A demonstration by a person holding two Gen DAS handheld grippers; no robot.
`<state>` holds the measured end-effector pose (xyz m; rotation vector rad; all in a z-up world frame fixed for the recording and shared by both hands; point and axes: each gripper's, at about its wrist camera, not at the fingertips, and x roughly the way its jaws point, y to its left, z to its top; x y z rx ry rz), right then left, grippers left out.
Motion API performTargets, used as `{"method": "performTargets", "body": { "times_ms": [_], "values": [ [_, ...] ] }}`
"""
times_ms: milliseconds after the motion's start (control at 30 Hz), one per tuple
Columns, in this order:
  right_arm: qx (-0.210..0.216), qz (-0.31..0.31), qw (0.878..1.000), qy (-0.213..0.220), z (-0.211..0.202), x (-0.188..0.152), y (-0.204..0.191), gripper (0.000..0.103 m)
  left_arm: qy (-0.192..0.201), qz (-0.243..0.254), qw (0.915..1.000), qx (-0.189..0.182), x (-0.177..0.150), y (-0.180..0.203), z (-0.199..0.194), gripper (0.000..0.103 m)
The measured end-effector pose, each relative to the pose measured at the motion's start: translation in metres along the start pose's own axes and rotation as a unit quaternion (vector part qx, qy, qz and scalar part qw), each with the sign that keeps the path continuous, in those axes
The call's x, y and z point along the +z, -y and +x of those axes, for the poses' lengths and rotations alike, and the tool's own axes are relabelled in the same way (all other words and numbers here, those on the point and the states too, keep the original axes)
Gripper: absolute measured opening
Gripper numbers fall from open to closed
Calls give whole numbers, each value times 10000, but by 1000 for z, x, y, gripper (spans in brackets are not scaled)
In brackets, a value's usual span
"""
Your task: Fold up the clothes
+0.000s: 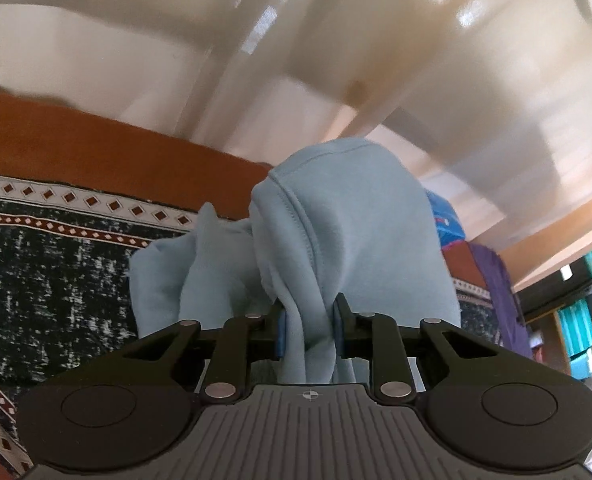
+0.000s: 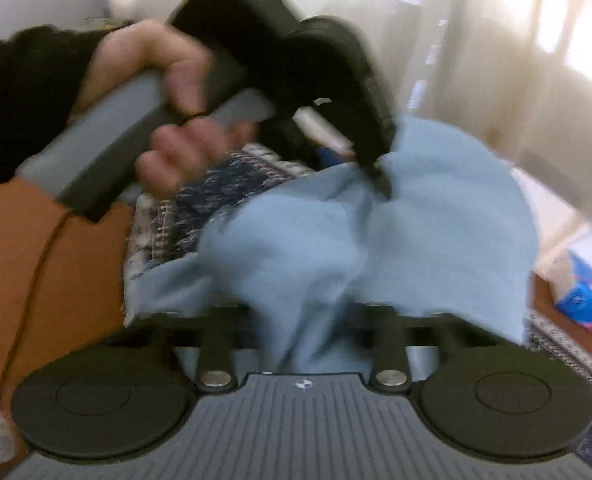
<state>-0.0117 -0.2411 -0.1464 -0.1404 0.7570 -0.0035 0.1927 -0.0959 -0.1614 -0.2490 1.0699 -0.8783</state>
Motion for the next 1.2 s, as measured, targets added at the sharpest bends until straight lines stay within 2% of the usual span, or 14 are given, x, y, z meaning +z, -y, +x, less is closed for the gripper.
{"method": "performTargets", "body": {
  "times_ms": [100, 233, 367, 567, 633, 667, 700, 733, 767, 800, 900, 1000, 1100, 1200],
  "values": [
    [238, 142, 9990, 345, -21, 17, 5, 26, 201, 78, 9997, -126, 3, -7, -29, 18],
    [609, -130, 9970, 449, -22, 30, -14, 26, 122, 207, 9995, 197, -1, -35, -47, 18],
    [821, -241, 9961, 196, 6, 19, -27, 26, -95, -53, 9987, 493, -17, -68, -28, 18],
    [896, -511, 9946, -153, 45, -9, -32, 28, 23, -285, 9989, 383, -36, -78, 1, 24],
    [912, -633, 9938, -2, 44, -15, -29, 30, 50, -271, 9990, 364, -35, -77, 1, 27],
    [953, -657, 9933, 43, 42, -16, -27, 36, 58, -254, 9990, 363, -34, -76, 0, 31],
    [1035, -634, 9926, 53, 38, -16, -25, 45, 67, -238, 9990, 363, -33, -75, -1, 46],
    [1139, -543, 9920, 67, 31, -13, -21, 48, 75, -221, 9991, 363, -32, -74, -2, 56],
    [1242, -452, 9912, 80, 24, -9, -18, 52, 103, -194, 9991, 372, -31, -74, -6, 71],
    [1330, -339, 9905, 118, 15, -6, -14, 54, 152, -155, 9990, 391, -30, -73, -11, 76],
    [1439, 158, 9885, 431, -21, 1, 5, 54, 393, -113, 9983, 405, -27, -73, -41, 80],
    [1146, 440, 9893, 790, -53, 0, 28, 54, 844, 22, 9936, 751, -27, -60, -84, 79],
    [849, 753, 9885, 1001, -70, 1, 47, 54, 1044, 335, 9932, 384, -36, -30, -122, 79],
    [556, 1021, 9861, 1186, -84, 0, 65, 54, 921, 1211, 9883, 93, -56, 21, -123, 81]
  ]
}}
